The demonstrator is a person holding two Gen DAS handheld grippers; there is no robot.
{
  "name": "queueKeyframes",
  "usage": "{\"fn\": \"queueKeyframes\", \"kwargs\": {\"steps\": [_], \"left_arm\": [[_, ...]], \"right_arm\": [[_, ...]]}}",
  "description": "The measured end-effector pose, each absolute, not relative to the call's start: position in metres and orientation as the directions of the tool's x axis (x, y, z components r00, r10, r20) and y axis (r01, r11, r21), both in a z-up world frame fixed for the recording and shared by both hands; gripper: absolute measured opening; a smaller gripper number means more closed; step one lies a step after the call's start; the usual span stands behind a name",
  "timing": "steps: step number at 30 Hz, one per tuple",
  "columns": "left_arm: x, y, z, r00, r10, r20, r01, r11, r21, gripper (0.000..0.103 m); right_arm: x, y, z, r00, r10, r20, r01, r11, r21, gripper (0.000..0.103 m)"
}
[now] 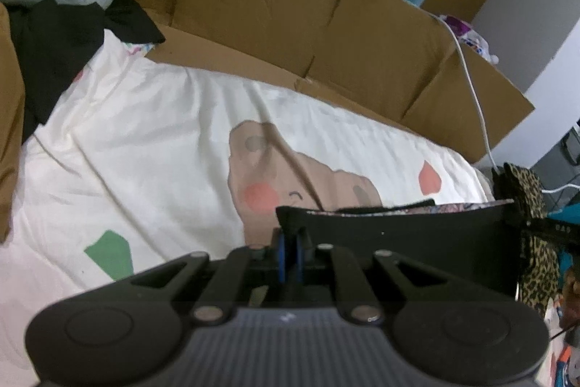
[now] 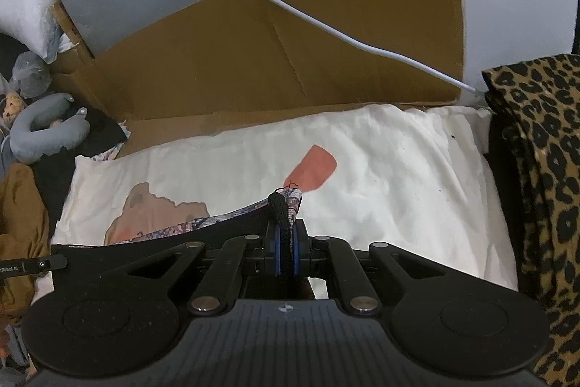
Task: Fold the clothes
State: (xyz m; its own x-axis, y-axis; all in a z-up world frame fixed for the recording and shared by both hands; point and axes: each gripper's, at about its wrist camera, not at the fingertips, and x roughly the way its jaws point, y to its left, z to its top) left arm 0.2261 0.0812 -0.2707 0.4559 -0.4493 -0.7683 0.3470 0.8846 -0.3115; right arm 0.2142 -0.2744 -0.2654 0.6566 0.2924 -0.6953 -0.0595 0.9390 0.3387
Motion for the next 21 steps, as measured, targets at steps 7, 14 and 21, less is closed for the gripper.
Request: {"fn": "queueKeyframes", "kwargs": {"steps": [7,14,21], "left_arm": [[0.241,0.081,-0.284,0.447,-0.437,-0.781,0.323,0.893,-0.315,0.006],[0.247,0.076,-0.285,0.455,-0.433,-0.778,0.328,0.894,-0.306,0.006],[0.258,0.07,-0.305,0.428,-0.418,-0.801,0.304,0.902,-0.307,0.006]], "right_arm": [[0.229,-0.272,-0.274,0.637,0.288,-0.715,-0.07,0.946,0.318,0.005],[0.236,-0.272,-0.274,0.638,0.274,-0.72,-0.063,0.95,0.305,0.005],[0.247,-0.271,-0.287,0.617,0.243,-0.749,-0.039,0.96,0.279,0.005]]}}
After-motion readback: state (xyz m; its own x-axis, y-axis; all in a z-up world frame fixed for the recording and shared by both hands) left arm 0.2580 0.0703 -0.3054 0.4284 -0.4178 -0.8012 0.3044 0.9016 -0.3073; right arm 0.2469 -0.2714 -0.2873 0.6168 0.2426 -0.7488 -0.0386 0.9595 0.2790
